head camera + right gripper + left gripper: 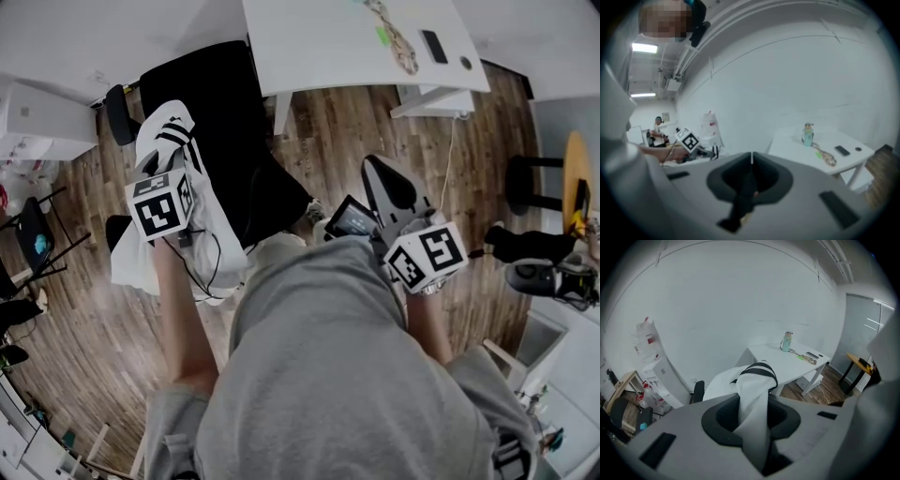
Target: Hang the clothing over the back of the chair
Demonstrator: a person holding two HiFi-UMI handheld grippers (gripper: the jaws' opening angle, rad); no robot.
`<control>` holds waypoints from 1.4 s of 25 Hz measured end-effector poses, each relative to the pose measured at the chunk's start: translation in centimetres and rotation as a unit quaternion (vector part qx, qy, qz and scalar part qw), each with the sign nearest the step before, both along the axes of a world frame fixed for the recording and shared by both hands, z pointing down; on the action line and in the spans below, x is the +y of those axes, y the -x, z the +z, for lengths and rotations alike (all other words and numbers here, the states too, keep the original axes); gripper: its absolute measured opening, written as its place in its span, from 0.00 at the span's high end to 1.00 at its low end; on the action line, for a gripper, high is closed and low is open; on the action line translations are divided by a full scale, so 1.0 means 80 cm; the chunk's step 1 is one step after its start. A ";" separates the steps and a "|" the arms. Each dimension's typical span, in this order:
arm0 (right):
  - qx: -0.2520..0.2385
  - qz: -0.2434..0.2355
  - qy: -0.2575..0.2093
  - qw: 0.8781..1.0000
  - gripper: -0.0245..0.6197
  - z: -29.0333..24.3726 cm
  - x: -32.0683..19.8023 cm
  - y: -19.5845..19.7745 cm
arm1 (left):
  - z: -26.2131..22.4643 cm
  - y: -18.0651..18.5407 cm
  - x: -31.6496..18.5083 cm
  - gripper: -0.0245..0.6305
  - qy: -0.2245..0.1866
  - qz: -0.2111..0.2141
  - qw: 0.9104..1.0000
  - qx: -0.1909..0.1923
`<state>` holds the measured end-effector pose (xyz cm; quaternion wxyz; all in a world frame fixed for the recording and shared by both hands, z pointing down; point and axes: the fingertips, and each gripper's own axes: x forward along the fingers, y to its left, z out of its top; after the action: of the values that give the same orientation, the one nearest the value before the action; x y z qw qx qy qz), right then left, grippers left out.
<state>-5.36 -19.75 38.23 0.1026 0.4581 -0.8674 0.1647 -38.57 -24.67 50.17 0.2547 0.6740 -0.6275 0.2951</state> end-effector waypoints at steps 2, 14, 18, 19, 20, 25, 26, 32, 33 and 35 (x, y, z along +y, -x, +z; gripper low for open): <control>-0.001 0.001 -0.001 1.000 0.91 0.000 -0.001 -0.001 | 0.005 0.000 -0.001 0.78 0.010 -0.002 1.000 0.001; -0.002 -0.010 -0.002 1.000 0.91 0.002 0.006 0.006 | 0.036 -0.006 0.004 0.78 0.080 0.011 0.997 0.000; -0.003 -0.009 -0.001 1.000 0.91 0.001 0.009 0.003 | 0.052 -0.006 0.008 0.77 0.116 0.010 0.993 0.002; -0.003 -0.009 -0.002 1.000 0.91 0.001 0.010 0.002 | 0.054 -0.006 0.009 0.77 0.124 0.009 0.992 0.002; -0.003 -0.009 -0.002 1.000 0.91 0.001 0.011 0.002 | 0.056 -0.006 0.010 0.77 0.128 0.008 0.992 0.001; -0.004 -0.007 0.000 1.000 0.91 0.002 0.013 0.000 | 0.064 -0.008 0.013 0.73 0.147 0.013 0.989 -0.004; -0.004 -0.007 0.000 1.000 0.91 0.002 0.014 0.001 | 0.068 -0.009 0.014 0.71 0.157 0.016 0.988 -0.005; -0.004 -0.006 -0.003 1.000 0.91 0.002 0.019 0.001 | 0.083 -0.019 0.020 0.64 0.194 0.044 0.980 -0.012; -0.004 -0.005 -0.003 1.000 0.91 0.002 0.020 0.000 | 0.084 -0.022 0.020 0.59 0.197 0.052 0.979 -0.010; -0.004 -0.002 -0.002 1.000 0.91 0.003 0.021 -0.001 | 0.087 -0.027 0.021 0.53 0.204 0.065 0.977 -0.008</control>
<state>-5.28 -18.10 38.47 0.0987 0.4557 -0.8692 0.1645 -36.41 -23.00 57.16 0.3626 0.6445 -0.5109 0.4383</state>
